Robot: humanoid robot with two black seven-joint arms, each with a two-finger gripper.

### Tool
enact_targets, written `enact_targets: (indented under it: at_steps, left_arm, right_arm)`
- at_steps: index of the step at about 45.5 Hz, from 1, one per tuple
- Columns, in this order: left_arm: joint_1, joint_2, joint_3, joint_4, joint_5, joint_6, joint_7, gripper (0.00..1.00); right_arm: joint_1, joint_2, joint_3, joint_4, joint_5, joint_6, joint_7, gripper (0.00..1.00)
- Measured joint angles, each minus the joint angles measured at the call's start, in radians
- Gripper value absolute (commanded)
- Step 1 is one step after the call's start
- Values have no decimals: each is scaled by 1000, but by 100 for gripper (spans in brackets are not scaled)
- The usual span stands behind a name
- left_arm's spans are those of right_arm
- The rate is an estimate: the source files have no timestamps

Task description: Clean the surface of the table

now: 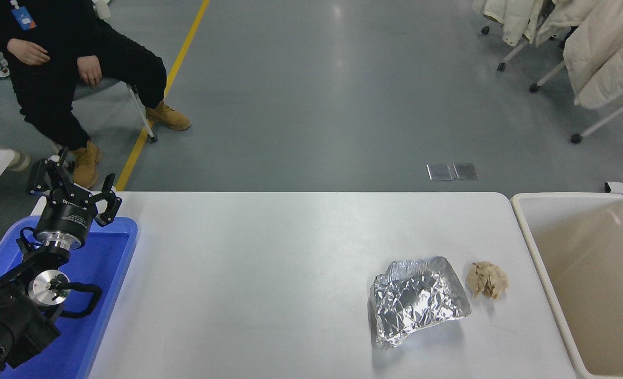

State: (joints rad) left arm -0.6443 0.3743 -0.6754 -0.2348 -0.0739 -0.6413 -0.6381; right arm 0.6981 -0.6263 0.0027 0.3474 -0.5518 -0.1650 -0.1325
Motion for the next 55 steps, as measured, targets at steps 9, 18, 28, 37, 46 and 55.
enact_targets:
  at_steps: [9, 18, 28, 37, 46, 55]
  left_arm:
    - [0, 0, 0, 0, 0, 0, 0, 100]
    - [0, 0, 0, 0, 0, 0, 0, 100]
    - [0, 0, 0, 0, 0, 0, 0, 100]
    - [0, 0, 0, 0, 0, 0, 0, 100]
    - [0, 0, 0, 0, 0, 0, 0, 100]
    - [-1, 0, 0, 0, 0, 0, 0, 100]
  right_arm:
    - [-64, 134, 1, -157, 85, -69, 5, 0]
    - [-81, 226, 2, -217, 167, -124, 7, 0]
    - [-69, 292, 2, -244, 204, -163, 8, 0]
    - [-50, 334, 2, -252, 216, -183, 8, 0]
    - [-35, 349, 1, -255, 220, -191, 8, 0]
    - [-29, 355, 0, -257, 221, -196, 8, 100]
